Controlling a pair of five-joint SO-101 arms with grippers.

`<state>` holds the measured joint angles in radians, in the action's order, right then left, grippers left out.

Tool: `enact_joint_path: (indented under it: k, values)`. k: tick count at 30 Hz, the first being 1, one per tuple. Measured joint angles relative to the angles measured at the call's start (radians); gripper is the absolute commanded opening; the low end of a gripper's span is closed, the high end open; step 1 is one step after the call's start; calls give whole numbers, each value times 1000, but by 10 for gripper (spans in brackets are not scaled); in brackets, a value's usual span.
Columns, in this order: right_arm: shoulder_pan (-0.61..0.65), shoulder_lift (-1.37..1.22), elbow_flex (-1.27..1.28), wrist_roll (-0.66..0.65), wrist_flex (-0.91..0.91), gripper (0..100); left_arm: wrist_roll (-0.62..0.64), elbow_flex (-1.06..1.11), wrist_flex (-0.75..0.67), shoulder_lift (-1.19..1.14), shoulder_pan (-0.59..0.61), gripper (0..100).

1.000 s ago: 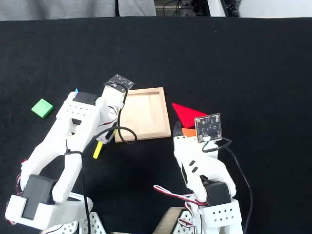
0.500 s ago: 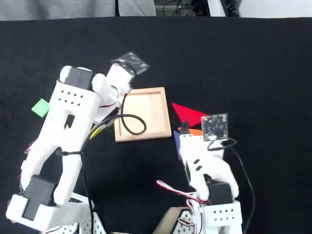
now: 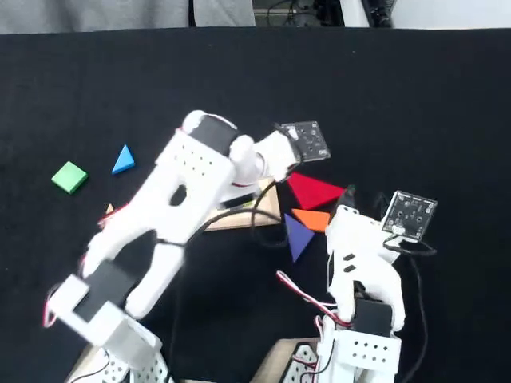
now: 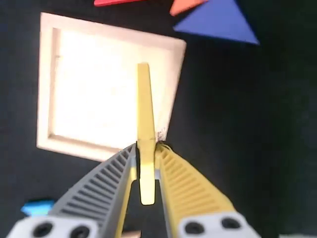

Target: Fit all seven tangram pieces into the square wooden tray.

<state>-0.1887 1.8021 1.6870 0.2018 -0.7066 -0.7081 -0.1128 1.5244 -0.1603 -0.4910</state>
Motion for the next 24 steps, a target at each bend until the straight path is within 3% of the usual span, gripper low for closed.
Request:
enact_joint_path:
  k: [7, 24]
  values:
    - [0, 0, 0, 0, 3, 186, 69, 0, -161, -132, -8, 29]
    - [0, 0, 0, 0, 3, 187, 69, 37, -175, -190, 43, 29]
